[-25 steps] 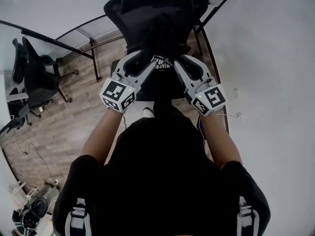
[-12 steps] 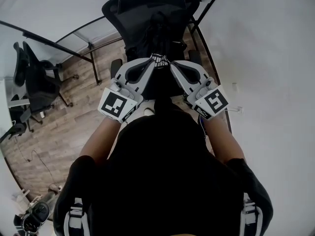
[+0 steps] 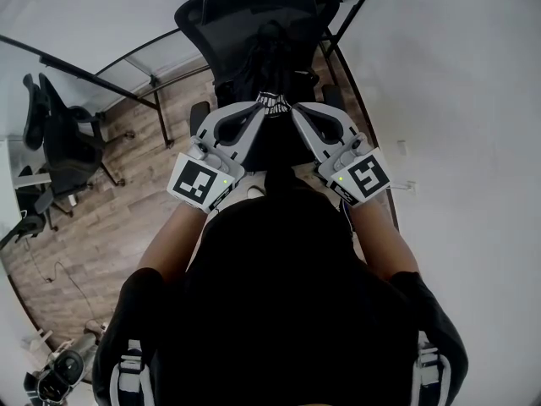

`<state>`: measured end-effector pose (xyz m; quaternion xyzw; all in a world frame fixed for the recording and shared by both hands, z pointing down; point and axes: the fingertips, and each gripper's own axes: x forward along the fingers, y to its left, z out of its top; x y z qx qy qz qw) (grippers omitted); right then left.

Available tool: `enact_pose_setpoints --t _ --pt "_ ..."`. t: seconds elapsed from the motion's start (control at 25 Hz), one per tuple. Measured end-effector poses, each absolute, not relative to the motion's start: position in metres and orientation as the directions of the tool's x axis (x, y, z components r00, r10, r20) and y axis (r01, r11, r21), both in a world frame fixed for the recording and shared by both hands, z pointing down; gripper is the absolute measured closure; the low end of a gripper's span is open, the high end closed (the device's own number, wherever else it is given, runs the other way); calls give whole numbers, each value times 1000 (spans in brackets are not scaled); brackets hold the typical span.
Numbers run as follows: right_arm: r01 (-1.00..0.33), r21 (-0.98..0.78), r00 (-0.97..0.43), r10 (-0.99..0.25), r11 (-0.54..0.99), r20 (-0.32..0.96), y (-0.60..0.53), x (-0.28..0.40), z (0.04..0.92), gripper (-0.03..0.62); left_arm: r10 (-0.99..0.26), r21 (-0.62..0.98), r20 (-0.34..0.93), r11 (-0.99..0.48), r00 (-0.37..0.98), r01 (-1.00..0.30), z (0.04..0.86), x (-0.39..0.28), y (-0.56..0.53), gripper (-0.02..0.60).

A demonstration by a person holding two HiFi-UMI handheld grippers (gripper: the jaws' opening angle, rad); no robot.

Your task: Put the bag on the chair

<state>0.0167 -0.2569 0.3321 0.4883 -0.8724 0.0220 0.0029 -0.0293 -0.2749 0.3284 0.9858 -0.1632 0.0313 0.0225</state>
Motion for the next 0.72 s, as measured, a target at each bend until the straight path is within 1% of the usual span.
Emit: enact_pose_setpoints --t 0.72 --pt "-882 -53 -471 -881 469 43 -259 31 337 594 -334 45 59 -941 941 -336 330 -34 -284 577"
